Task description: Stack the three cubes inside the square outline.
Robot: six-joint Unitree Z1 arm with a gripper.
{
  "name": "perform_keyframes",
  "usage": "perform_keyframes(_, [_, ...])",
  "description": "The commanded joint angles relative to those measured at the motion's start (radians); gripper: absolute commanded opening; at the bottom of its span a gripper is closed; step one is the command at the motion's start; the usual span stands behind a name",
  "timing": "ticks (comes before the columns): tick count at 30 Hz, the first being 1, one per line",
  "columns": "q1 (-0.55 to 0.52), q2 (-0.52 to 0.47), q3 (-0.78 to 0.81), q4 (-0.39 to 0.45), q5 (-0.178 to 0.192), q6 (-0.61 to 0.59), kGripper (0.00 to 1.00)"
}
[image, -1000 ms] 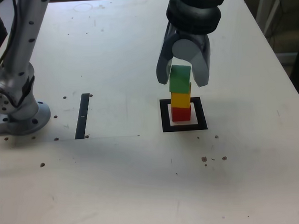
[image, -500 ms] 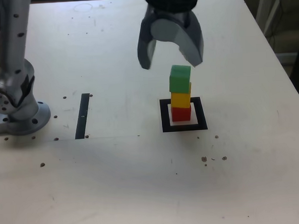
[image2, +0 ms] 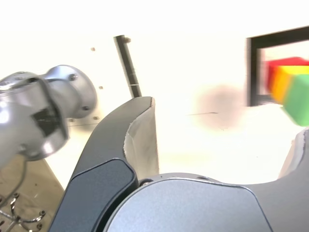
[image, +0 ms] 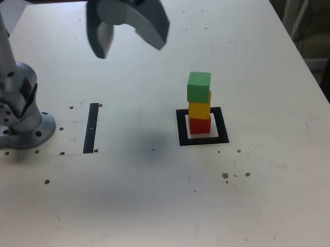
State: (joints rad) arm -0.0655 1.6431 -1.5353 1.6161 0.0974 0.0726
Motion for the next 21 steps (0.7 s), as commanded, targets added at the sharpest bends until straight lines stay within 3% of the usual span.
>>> perform_keyframes(1, [0.005,-0.047,0.046,0.012,-0.001,-0.004,0.99])
perform_keyframes(9, [0.009,-0.062,0.242,-0.026,0.006,-0.015,0.99])
perform_keyframes(14, [0.009,-0.060,0.351,-0.166,-0.014,-0.016,0.99])
perform_keyframes(21, [0.010,-0.019,0.511,-0.410,-0.078,-0.016,0.99])
